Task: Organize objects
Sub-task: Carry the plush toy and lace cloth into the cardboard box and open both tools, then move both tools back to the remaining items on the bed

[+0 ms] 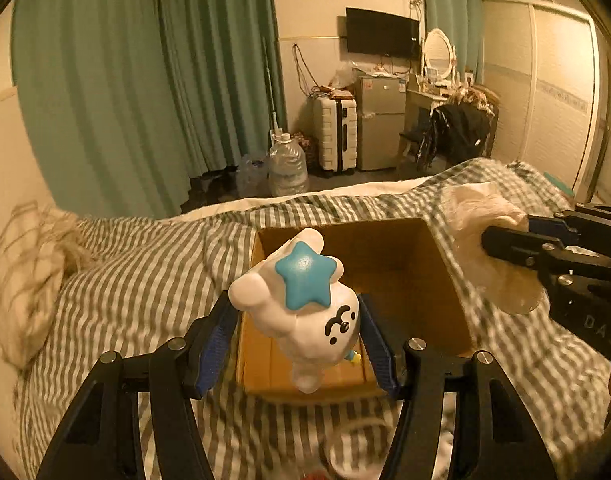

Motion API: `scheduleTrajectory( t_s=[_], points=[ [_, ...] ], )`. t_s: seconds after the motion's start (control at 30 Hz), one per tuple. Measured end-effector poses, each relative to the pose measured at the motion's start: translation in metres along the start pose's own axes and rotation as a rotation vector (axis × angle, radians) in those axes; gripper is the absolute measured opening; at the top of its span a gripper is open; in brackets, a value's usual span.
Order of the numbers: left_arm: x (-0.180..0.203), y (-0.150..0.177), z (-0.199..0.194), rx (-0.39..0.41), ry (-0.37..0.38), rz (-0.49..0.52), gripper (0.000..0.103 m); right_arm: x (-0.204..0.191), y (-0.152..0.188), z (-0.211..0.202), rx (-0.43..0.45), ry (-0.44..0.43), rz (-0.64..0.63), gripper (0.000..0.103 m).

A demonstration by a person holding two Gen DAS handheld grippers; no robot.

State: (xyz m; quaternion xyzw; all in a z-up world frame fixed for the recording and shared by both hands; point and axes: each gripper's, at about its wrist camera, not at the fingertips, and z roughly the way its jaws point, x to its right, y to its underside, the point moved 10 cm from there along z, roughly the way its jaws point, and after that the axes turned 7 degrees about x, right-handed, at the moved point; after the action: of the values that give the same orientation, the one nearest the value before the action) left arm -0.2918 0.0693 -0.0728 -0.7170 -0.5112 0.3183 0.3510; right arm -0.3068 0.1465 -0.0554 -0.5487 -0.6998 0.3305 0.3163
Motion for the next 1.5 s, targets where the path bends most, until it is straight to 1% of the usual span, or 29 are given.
scheduleTrajectory(
  t_s=[0.07, 0.13, 0.23, 0.3, 0.33, 0.37, 0.4, 0.43, 0.47, 0.5, 0.6, 0.67, 0.7, 0.73, 0.8, 0.83, 0.93, 1.0, 1.03, 1.13, 1.23, 1.33, 1.4, 1.47, 1.5],
  points=[
    [0.001, 0.006, 0.024, -0.023, 0.008, -0.008, 0.062, 0.0, 0.001, 0.027, -0.017, -0.004, 0.003, 0.016],
    [-0.001, 0.013, 0.04, -0.046, 0.018, -0.026, 0.062, 0.001, 0.005, 0.049, -0.032, -0.012, 0.008, 0.015],
    [-0.002, 0.025, 0.062, -0.078, 0.016, -0.03, 0.062, 0.007, 0.017, 0.074, -0.059, -0.031, 0.025, 0.015],
    [-0.002, 0.03, 0.068, -0.078, 0.017, -0.035, 0.064, 0.011, 0.023, 0.082, -0.058, -0.029, 0.034, 0.015],
    [-0.001, 0.032, 0.069, -0.081, 0.02, -0.036, 0.064, 0.012, 0.024, 0.084, -0.052, -0.033, 0.048, 0.018],
    [-0.001, 0.033, 0.069, -0.084, 0.018, -0.036, 0.067, 0.014, 0.026, 0.084, -0.052, -0.038, 0.059, 0.023],
    [-0.002, 0.032, 0.069, -0.086, 0.007, -0.034, 0.077, 0.017, 0.026, 0.084, -0.057, -0.045, 0.069, 0.035],
    [-0.005, 0.031, 0.066, -0.08, -0.016, -0.031, 0.082, 0.019, 0.026, 0.082, -0.057, -0.05, 0.078, 0.051],
    [-0.005, 0.029, 0.061, -0.071, -0.037, -0.029, 0.092, 0.022, 0.024, 0.076, -0.044, -0.049, 0.088, 0.059],
    [-0.008, 0.025, 0.054, -0.056, -0.059, -0.028, 0.095, 0.025, 0.022, 0.071, -0.031, -0.045, 0.096, 0.068],
    [-0.016, 0.016, 0.029, -0.023, -0.083, -0.034, 0.096, 0.031, 0.01, 0.046, 0.011, -0.032, 0.125, 0.07],
    [-0.021, 0.012, 0.004, -0.007, -0.091, -0.041, 0.1, 0.032, 0.001, 0.019, 0.043, -0.018, 0.13, 0.074],
    [-0.024, 0.011, -0.006, 0.003, -0.095, -0.043, 0.102, 0.032, -0.003, 0.005, 0.06, -0.01, 0.125, 0.079],
    [-0.028, 0.01, -0.019, 0.017, -0.101, -0.044, 0.103, 0.031, -0.006, -0.008, 0.074, -0.004, 0.118, 0.083],
    [-0.033, 0.009, -0.043, 0.038, -0.117, -0.046, 0.103, 0.03, -0.009, -0.037, 0.098, 0.023, 0.104, 0.087],
    [-0.035, 0.01, -0.055, 0.046, -0.124, -0.049, 0.103, 0.029, -0.011, -0.054, 0.114, 0.04, 0.097, 0.087],
    [-0.041, 0.018, -0.084, 0.059, -0.136, -0.068, 0.103, 0.022, -0.009, -0.094, 0.149, 0.045, 0.075, 0.091],
    [-0.044, 0.028, -0.101, 0.064, -0.142, -0.085, 0.103, 0.014, -0.005, -0.114, 0.164, 0.051, 0.059, 0.093],
    [-0.045, 0.034, -0.108, 0.06, -0.142, -0.093, 0.103, 0.009, 0.0, -0.125, 0.17, 0.056, 0.045, 0.094],
    [-0.046, 0.058, -0.123, 0.042, -0.145, -0.123, 0.103, -0.008, 0.016, -0.138, 0.168, 0.052, 0.022, 0.096],
    [-0.049, 0.083, -0.133, 0.039, -0.173, -0.152, 0.103, -0.025, 0.04, -0.137, 0.15, 0.045, 0.009, 0.096],
    [-0.044, 0.113, -0.133, 0.02, -0.17, -0.196, 0.103, -0.041, 0.071, -0.122, 0.112, 0.03, 0.02, 0.096],
    [-0.04, 0.141, -0.124, -0.011, -0.179, -0.23, 0.103, -0.049, 0.093, -0.108, 0.087, 0.01, 0.043, 0.096],
    [-0.038, 0.164, -0.116, -0.038, -0.2, -0.221, 0.103, -0.057, 0.12, -0.088, 0.05, 0.017, 0.047, 0.096],
    [-0.035, 0.176, -0.11, -0.059, -0.208, -0.204, 0.103, -0.062, 0.138, -0.074, 0.007, 0.02, 0.033, 0.096]
  ],
)
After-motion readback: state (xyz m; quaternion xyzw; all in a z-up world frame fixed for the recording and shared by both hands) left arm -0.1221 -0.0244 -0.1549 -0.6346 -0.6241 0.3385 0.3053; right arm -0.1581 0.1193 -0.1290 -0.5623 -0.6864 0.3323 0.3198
